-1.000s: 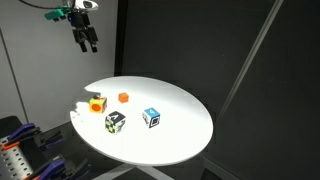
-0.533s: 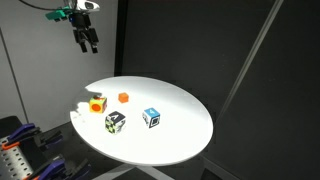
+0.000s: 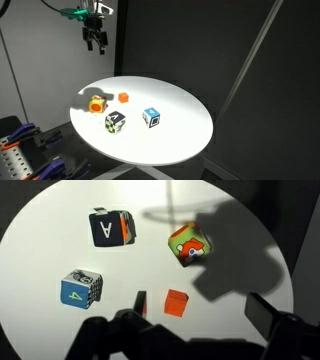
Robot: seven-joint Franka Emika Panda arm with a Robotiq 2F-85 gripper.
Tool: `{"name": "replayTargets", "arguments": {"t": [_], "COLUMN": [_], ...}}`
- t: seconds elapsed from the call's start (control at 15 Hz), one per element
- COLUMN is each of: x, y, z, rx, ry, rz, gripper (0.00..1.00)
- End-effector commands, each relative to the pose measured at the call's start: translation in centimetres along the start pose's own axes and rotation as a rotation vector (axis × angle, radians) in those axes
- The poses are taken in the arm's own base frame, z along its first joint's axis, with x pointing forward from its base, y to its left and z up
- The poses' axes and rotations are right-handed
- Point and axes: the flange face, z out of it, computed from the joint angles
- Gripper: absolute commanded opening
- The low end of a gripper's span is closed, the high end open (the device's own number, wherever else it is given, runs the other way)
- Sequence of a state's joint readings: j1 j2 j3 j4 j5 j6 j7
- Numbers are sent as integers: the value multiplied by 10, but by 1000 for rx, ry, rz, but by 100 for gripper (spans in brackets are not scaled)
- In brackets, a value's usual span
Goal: Pick up the block with a letter on top and move it to the right
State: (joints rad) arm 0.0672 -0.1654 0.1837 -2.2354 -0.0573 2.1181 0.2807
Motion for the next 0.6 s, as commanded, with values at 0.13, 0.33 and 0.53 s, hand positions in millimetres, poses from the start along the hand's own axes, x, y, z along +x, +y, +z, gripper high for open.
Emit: {"name": "replayTargets", "arguments": {"t": [0.13, 0.33, 0.53], "x": [37, 46, 47], "y": [27, 39, 56], "z": [15, 37, 58], "rx": [67, 64, 68], "ry": [-68, -68, -59], "rz": [-35, -38, -25], "gripper": [100, 100, 100]}}
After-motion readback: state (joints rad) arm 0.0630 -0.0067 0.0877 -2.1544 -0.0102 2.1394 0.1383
